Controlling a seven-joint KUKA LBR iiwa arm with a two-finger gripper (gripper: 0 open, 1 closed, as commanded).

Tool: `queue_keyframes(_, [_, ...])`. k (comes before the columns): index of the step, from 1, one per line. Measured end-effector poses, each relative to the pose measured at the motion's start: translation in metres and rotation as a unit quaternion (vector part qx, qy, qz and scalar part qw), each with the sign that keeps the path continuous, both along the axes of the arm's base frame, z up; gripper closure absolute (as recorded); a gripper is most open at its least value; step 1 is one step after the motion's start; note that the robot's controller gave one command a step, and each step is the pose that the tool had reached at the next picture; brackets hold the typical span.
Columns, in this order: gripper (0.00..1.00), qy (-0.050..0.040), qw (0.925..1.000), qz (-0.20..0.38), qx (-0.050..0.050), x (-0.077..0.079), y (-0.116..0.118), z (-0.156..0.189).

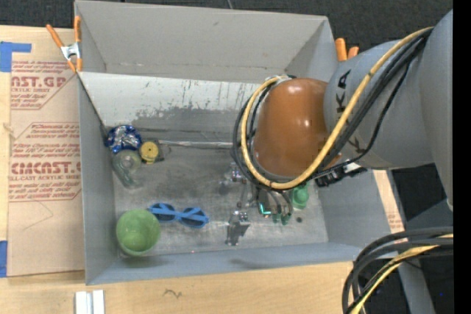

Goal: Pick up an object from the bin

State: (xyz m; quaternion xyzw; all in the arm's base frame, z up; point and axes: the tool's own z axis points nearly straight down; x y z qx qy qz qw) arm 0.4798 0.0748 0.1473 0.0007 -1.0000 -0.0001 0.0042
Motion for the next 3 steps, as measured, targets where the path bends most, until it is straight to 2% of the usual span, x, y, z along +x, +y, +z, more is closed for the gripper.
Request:
queue_keyframes(1, [0.0, -0.0044, 0.9987, 0.051, 0.001, 0.014, 0.068, -0.075])
queue_keyframes(2, [0.0, -0.0077, 0.9622, 0.272, 0.002, 0.039, 0.018, -0.075])
queue_keyframes(3, [0.0, -0.0048, 0.9768, 0.214, 0.003, 0.03, 0.083, -0.069])
